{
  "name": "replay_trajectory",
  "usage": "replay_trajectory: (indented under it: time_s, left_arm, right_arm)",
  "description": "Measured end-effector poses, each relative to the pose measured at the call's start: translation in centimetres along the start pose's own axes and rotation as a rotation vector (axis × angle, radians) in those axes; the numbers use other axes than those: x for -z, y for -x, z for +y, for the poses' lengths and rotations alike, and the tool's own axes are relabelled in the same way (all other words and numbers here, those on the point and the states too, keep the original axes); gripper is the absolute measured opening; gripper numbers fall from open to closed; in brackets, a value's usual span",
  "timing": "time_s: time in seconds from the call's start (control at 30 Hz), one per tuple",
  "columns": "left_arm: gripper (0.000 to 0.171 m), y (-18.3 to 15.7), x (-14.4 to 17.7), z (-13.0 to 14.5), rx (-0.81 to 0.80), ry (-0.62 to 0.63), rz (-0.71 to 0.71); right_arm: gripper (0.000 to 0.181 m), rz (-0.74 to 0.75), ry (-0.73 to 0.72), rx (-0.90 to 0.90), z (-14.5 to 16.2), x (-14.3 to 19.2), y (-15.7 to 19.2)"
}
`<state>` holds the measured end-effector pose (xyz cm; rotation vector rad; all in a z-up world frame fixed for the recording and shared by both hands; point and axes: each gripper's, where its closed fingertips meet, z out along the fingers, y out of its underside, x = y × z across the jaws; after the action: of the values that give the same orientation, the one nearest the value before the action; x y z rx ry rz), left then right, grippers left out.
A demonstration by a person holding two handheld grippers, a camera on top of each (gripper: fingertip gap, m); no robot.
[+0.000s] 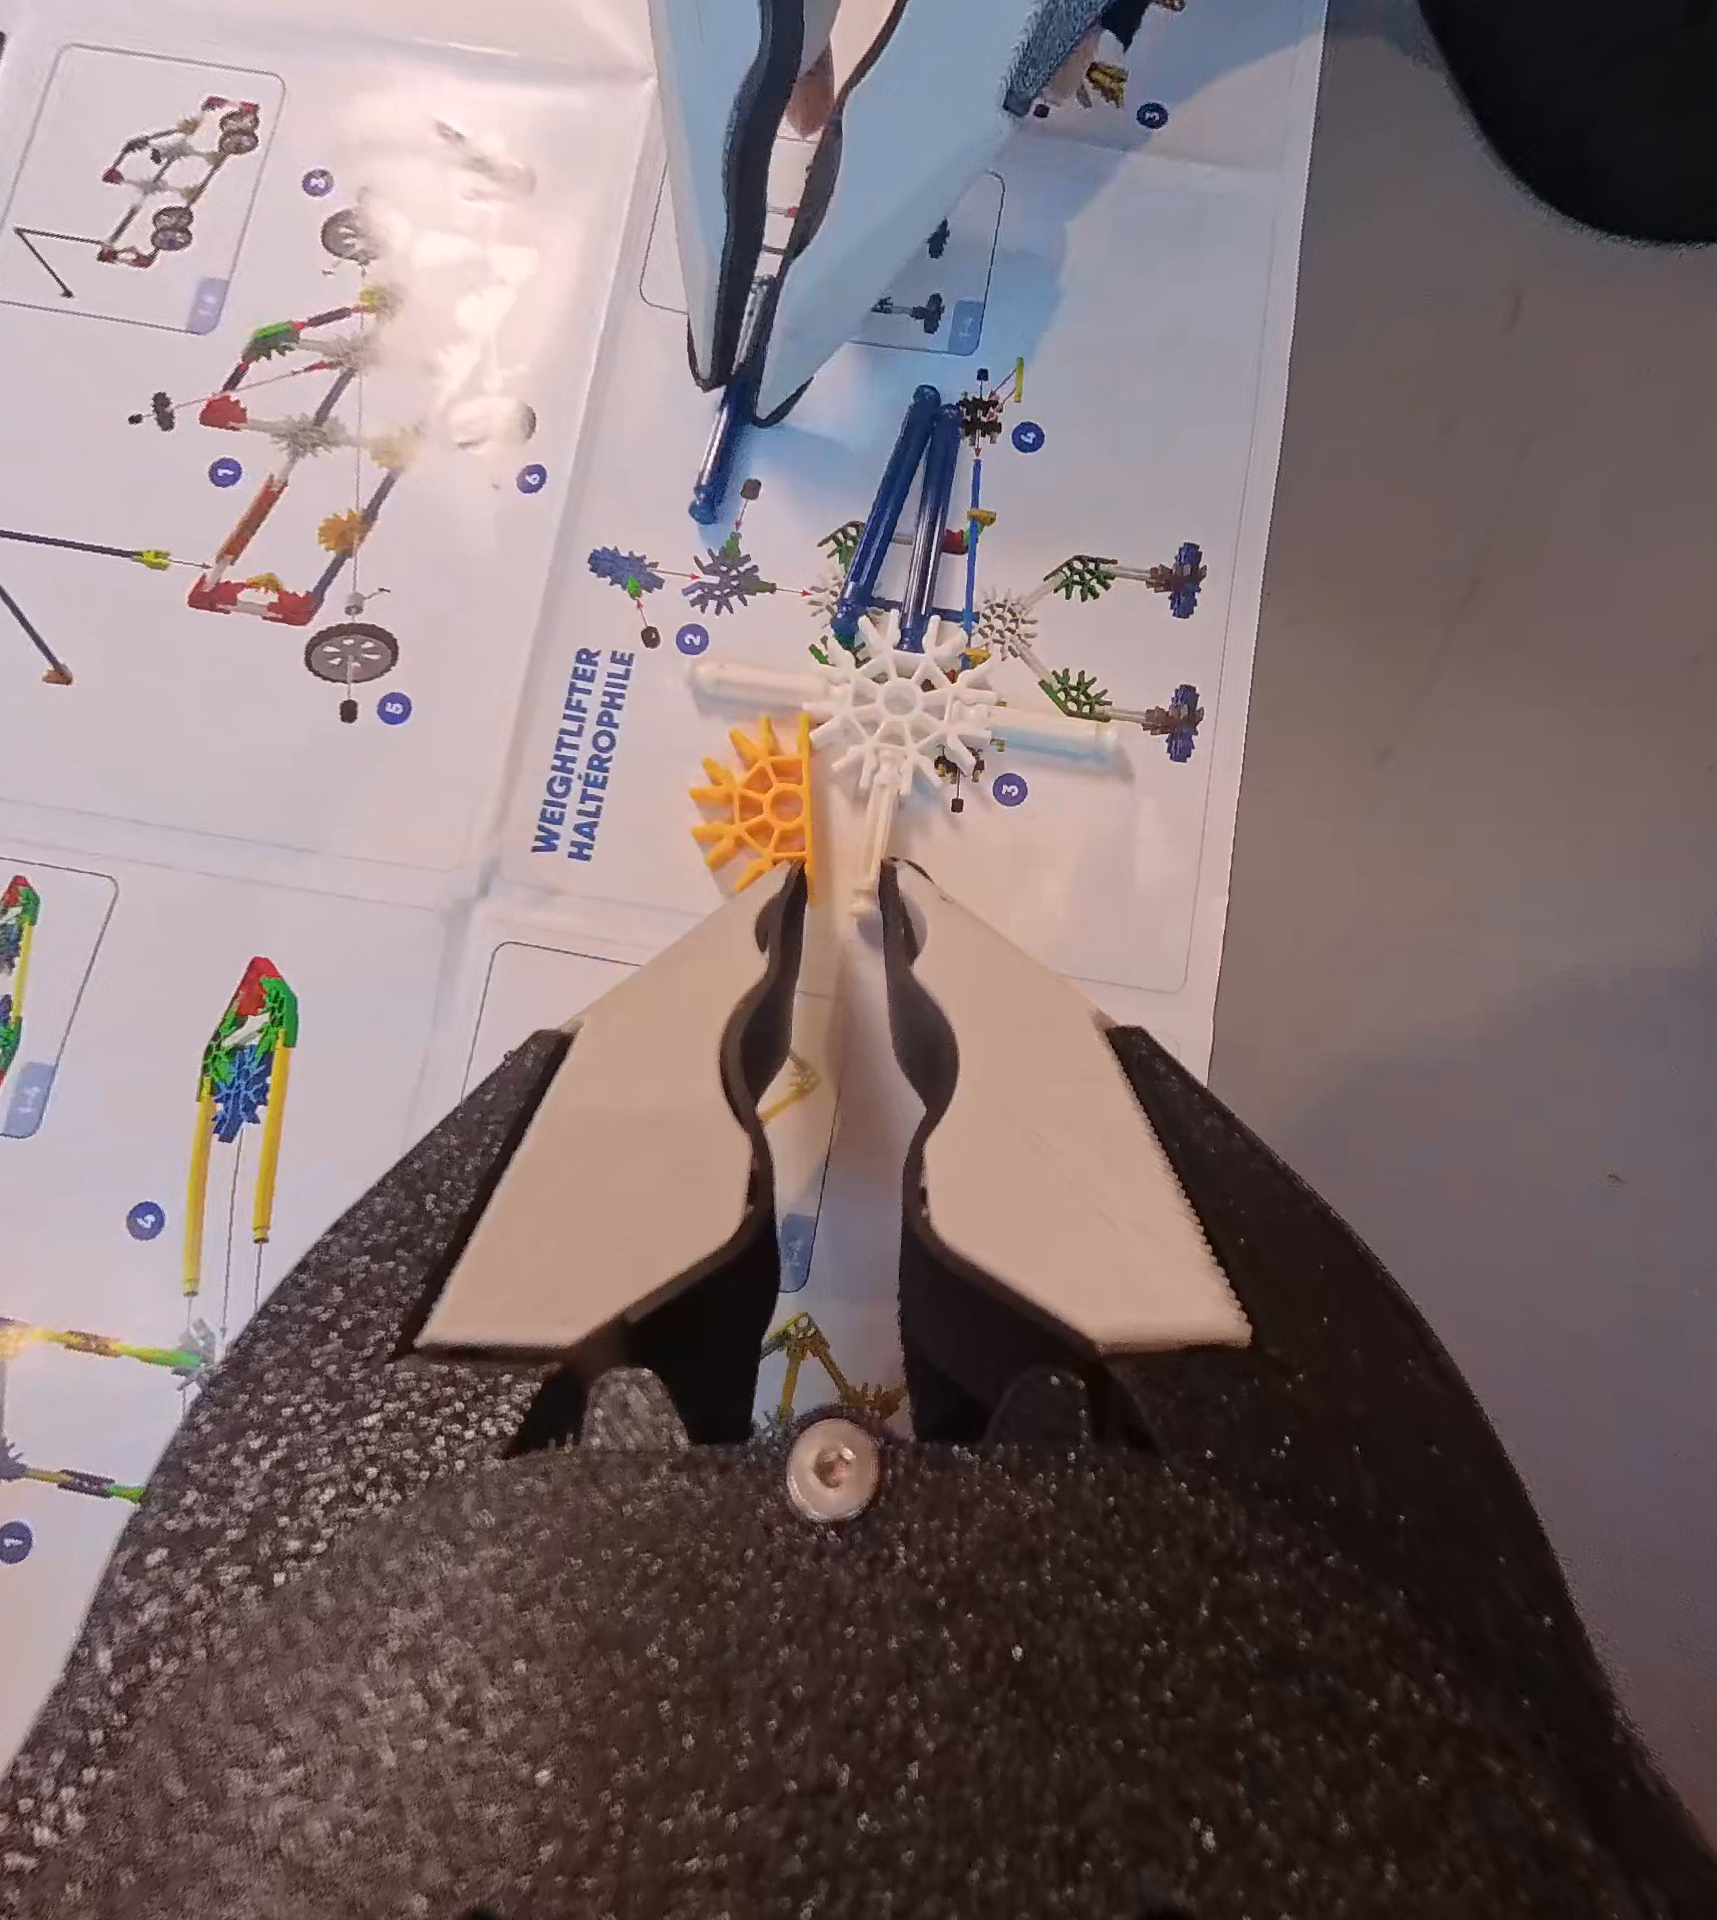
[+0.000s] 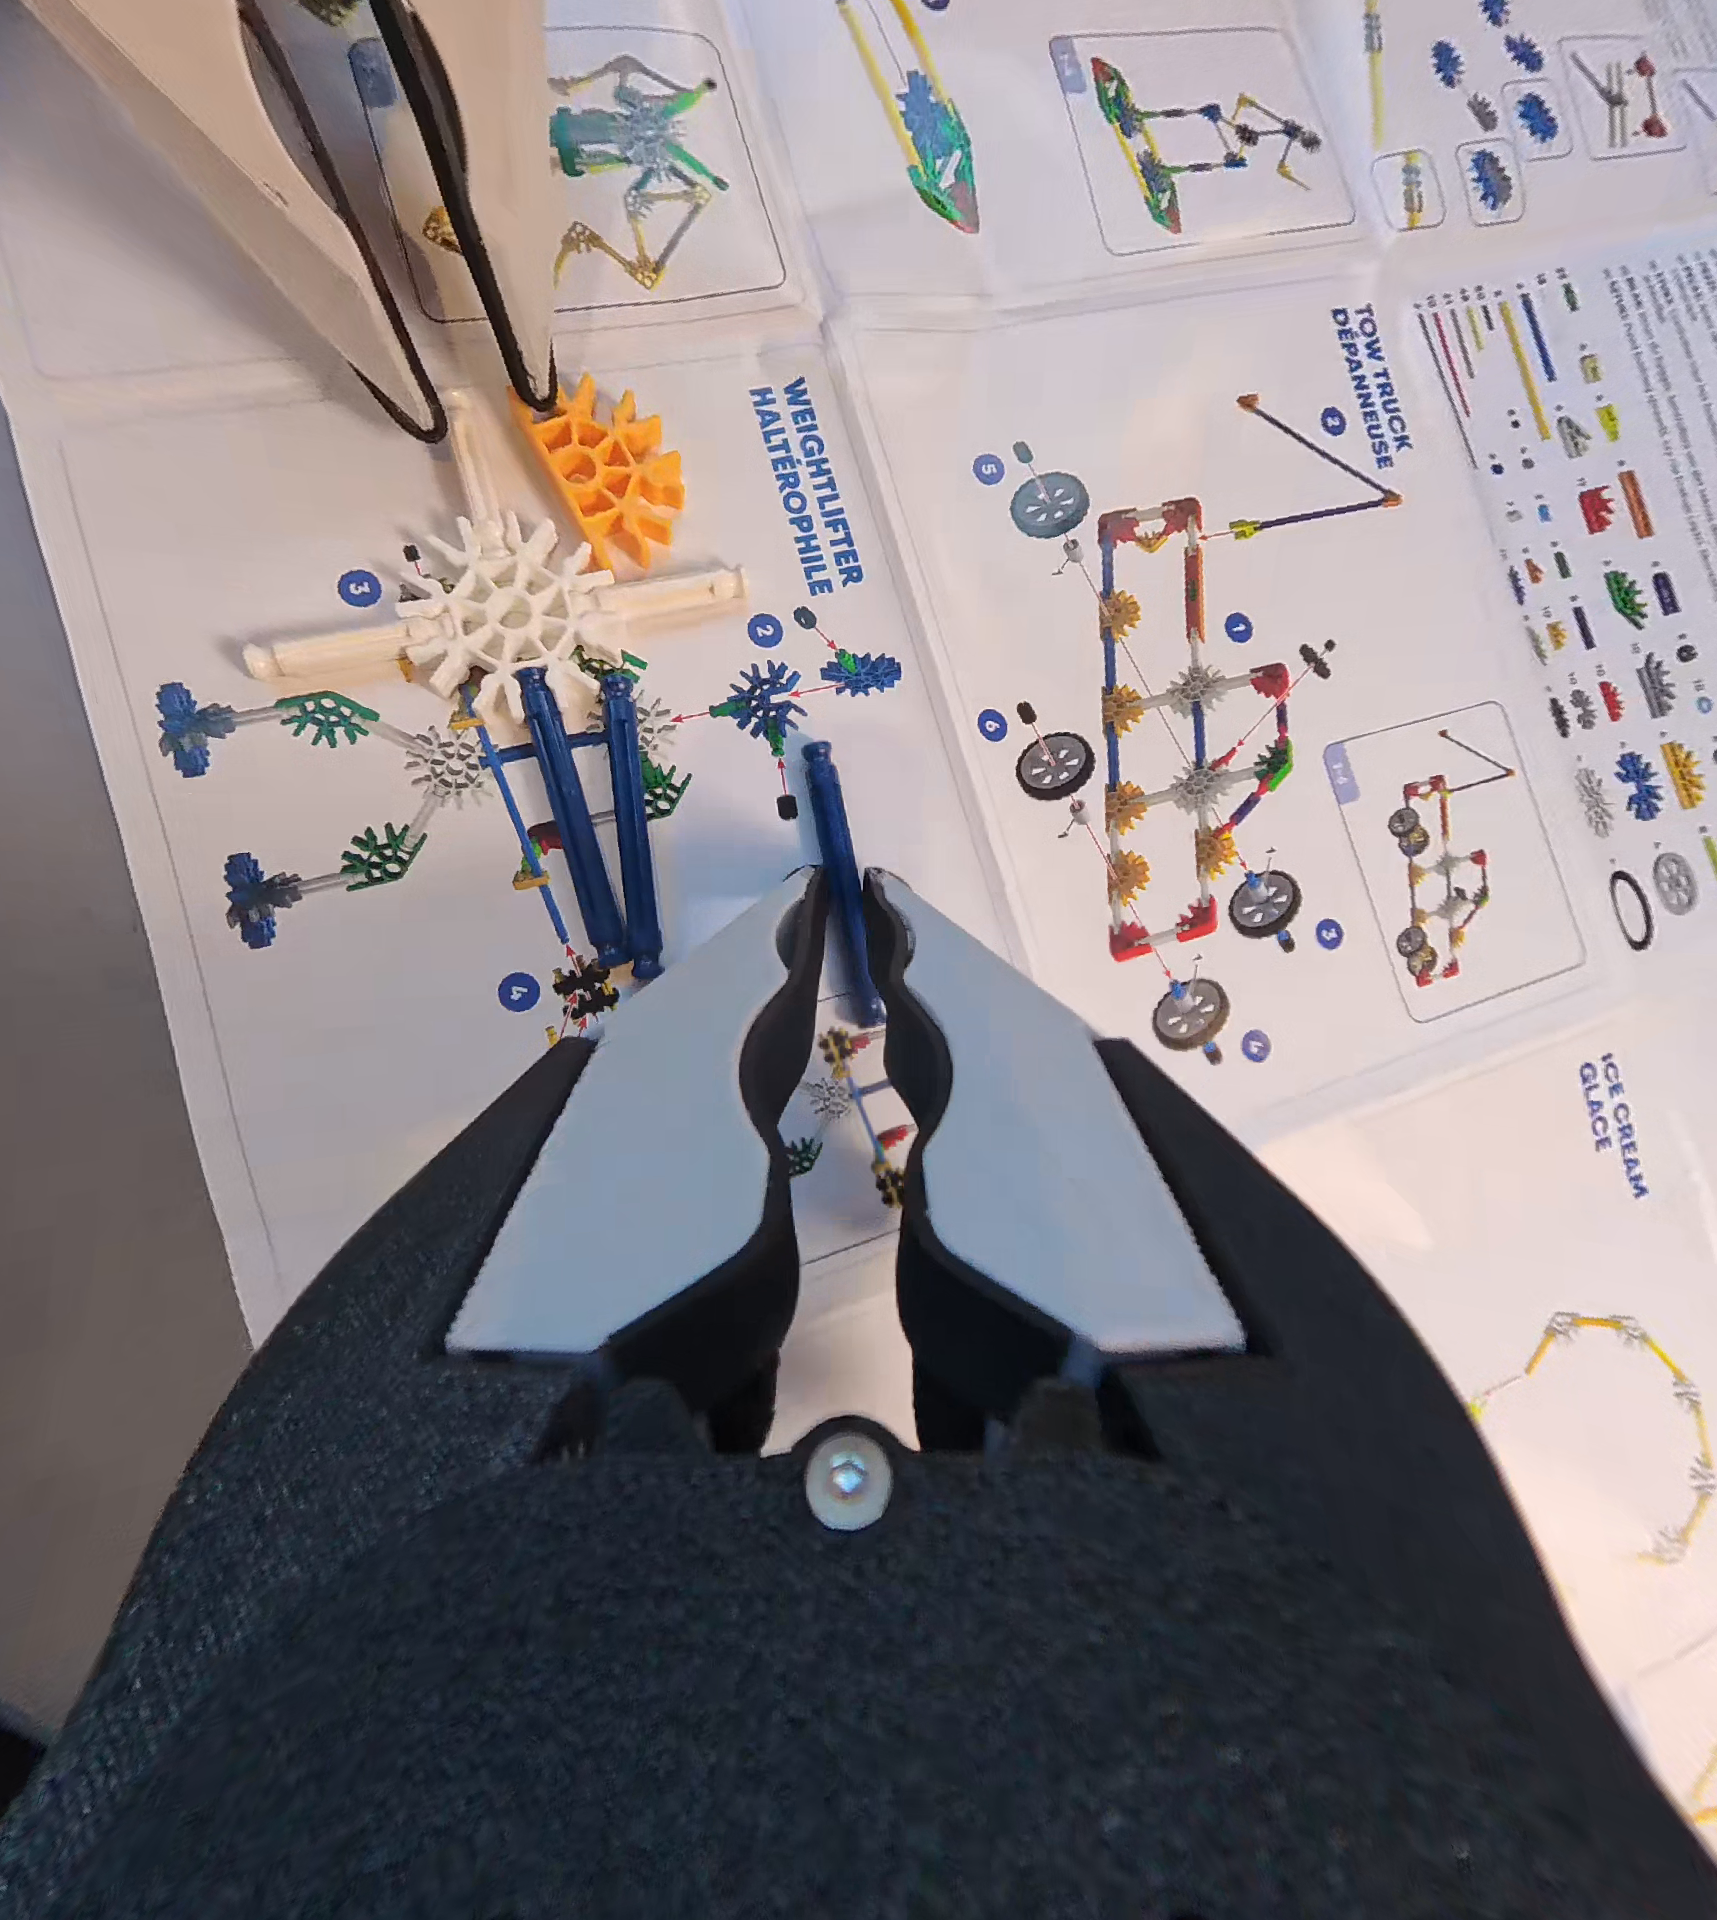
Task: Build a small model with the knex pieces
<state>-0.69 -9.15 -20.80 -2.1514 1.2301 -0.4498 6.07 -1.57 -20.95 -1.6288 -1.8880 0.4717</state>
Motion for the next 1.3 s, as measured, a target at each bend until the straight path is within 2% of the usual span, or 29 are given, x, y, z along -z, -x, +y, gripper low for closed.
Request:
replay_trajectory:
  time_s: [0.1,0.27,0.47,0.57,0.63,0.7,0.8,0.87,0.9,1.0,1.17,1.3]
  left_arm:
    - [0.005,0.1,0.1,0.2,-0.016,-0.011,-0.028]
    - [0.005,0.2,0.4,0.6,-0.021,0.001,-0.039]
    - [0.005,0.3,0.5,0.5,0.000,-0.008,-0.029]
    - [0.009,1.0,1.3,0.2,0.058,-0.056,-0.009]
    - [0.011,1.7,2.0,0.0,0.129,-0.095,0.004]
    - [0.015,2.4,2.0,0.0,0.186,-0.117,-0.006]
    - [0.023,2.5,1.0,0.1,0.193,-0.101,-0.031]
    - [0.023,2.3,0.2,0.5,0.182,-0.060,-0.045]
    - [0.017,2.6,0.1,0.5,0.184,-0.057,-0.069]
    - [0.015,2.7,0.1,0.6,0.181,-0.047,-0.085]
    - [0.014,3.1,0.3,0.7,0.166,-0.056,-0.106]
    - [0.014,2.8,1.0,-0.4,0.170,-0.128,-0.065]
  right_arm:
    - [0.005,0.019,-0.003,-0.029,0.6,0.6,0.2]
    - [0.006,0.010,-0.012,-0.056,1.8,3.4,1.7]
    - [0.006,0.109,0.070,-0.122,5.9,6.2,-0.6]
    - [0.006,0.171,0.129,-0.124,8.0,6.0,-2.0]
    - [0.010,0.168,0.081,-0.137,7.5,5.8,-2.1]
    - [0.020,0.206,0.092,-0.128,7.6,5.8,-2.8]
    - [0.020,0.257,0.018,-0.106,5.8,6.2,-3.4]
    - [0.020,0.265,-0.051,-0.094,4.0,6.3,-3.2]
    - [0.020,0.264,-0.073,-0.082,3.3,6.3,-3.0]
    - [0.020,0.248,-0.104,-0.053,2.2,5.7,-2.4]
    - [0.020,0.239,-0.085,-0.064,3.0,5.4,-2.4]
    - [0.020,0.239,-0.124,-0.101,3.0,5.9,-2.7]
